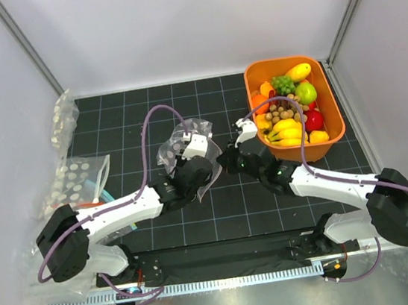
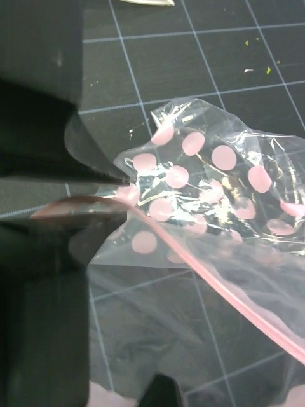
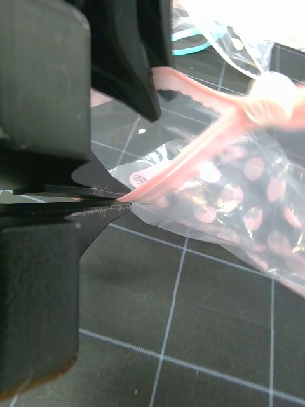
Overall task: Place the food in the zip-top bag and seal the zipper
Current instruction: Open the zipper of the food storage bag at the center of the board.
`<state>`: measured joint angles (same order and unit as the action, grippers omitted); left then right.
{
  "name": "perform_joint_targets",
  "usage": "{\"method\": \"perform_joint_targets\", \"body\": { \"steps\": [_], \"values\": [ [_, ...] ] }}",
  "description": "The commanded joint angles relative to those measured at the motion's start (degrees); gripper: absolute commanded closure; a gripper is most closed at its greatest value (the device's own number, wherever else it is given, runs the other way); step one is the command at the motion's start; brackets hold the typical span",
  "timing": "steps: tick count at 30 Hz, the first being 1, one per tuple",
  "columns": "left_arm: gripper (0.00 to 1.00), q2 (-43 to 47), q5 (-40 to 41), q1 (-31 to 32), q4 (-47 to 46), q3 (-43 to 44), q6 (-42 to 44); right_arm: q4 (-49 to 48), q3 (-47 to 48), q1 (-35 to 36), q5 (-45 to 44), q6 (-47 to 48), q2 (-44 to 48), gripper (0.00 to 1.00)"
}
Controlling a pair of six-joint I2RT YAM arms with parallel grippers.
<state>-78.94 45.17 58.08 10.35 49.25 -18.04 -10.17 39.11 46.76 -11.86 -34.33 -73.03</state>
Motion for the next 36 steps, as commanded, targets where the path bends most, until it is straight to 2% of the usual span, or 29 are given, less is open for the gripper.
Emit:
{"method": "perform_joint_targets", "body": {
  "steps": [1,3,5,6,7,8,10,11,12,15,20,21,23,29,36],
  "values": [
    [0.76,1.59,2.12,-0.25,0.72,2.78,-2.52,-2.4,-0.18,-0.27,-4.22,-1.09,2.99,0.99],
    [0.84,3.17,3.17,-0.25,0.81,2.34,-2.17,-1.52,0.0,-1.06,-4.84,-1.62,2.29,0.99],
    [0.87,4.05,4.48,-0.25,1.25,2.42,-0.6,-1.08,0.35,-1.76,-4.14,-2.59,1.32,0.99],
    [0.98,4.75,5.01,0.18,2.99,2.86,0.02,-0.73,0.7,-2.63,-2.83,-2.94,-0.34,0.99],
    [1.0,4.93,6.15,0.62,4.32,3.65,0.46,-0.11,1.31,-2.82,-2.04,-3.11,-1.22,0.99],
    [1.0,5.02,11.12,1.5,5.37,4.7,0.38,1.11,2.88,-2.99,-1.33,-2.94,-2.54,0.99],
    [1.0,4.93,15.19,4.13,6.96,5.76,1.25,1.91,4.91,-2.99,0.95,-1.8,-5.27,0.96],
    [1.0,4.85,17.74,4.92,7.4,6.03,1.17,1.91,5.09,-2.99,1.31,-1.54,-5.71,0.93],
    [1.0,4.76,18.28,5.72,7.93,5.94,0.73,1.74,5.18,-2.99,1.31,-1.27,-5.8,0.85],
    [1.0,4.84,17.15,5.81,8.19,6.2,-0.68,1.74,4.75,-2.99,0.35,-0.04,-4.84,0.72],
    [1.0,7.74,15.74,5.81,6.62,4.54,-3.66,3.58,4.83,-2.99,-2.38,0.93,-3.08,0.67],
    [1.0,8.61,16.44,5.72,6.0,2.97,-8.02,3.76,5.01,-2.99,-2.47,1.19,-3.08,0.6],
    [1.0,11.34,19.95,5.64,5.22,1.38,-11.04,5.24,5.8,-2.99,-2.82,1.72,-2.73,0.52],
    [1.0,13.64,17.41,3.62,3.27,-1.18,-11.66,7.98,5.45,-2.91,-6.51,3.91,3.94,0.27],
    [1.0,9.16,13.99,3.26,4.06,0.93,-10.17,11.65,4.04,-3.08,-18.17,6.2,14.13,0.19]
  ]
}}
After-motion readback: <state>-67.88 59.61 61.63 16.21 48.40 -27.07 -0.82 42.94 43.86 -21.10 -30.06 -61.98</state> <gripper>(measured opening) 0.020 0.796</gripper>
